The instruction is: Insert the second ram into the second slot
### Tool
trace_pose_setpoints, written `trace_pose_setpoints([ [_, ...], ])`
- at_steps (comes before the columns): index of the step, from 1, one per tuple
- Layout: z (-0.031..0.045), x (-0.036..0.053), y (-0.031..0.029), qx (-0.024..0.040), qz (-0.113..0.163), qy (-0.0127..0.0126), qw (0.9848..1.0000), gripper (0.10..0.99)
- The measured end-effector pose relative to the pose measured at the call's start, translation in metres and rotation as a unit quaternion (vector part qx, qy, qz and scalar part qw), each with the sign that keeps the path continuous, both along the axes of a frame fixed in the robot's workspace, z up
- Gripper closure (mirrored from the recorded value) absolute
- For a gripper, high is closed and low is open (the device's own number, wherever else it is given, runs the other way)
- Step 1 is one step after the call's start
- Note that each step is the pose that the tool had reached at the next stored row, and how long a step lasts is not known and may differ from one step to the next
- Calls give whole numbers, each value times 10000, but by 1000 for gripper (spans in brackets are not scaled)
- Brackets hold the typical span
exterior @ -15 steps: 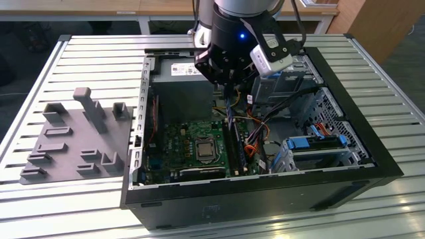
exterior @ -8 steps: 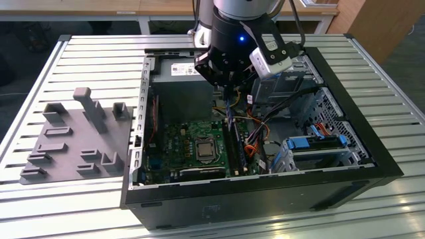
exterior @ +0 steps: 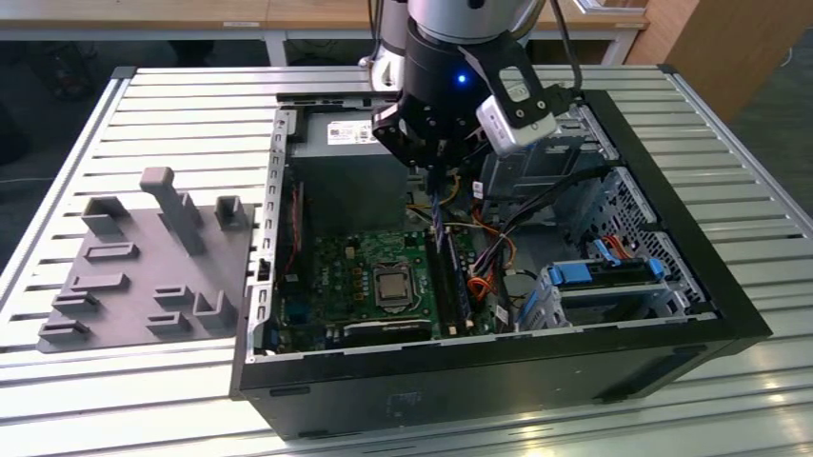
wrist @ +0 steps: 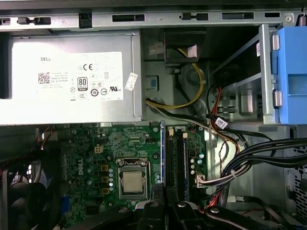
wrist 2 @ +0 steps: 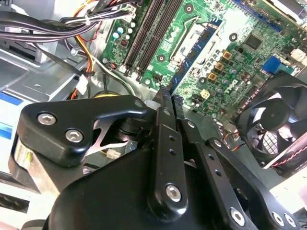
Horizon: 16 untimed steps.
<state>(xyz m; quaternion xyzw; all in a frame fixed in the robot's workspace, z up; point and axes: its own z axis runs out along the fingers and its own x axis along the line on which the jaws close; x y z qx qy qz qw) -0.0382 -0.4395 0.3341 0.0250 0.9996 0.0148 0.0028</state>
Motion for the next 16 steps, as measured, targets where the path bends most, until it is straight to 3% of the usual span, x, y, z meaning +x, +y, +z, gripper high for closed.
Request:
trace_pose_setpoints([
  [16, -72, 0, 0, -1, 0, 0, 10000, 949],
])
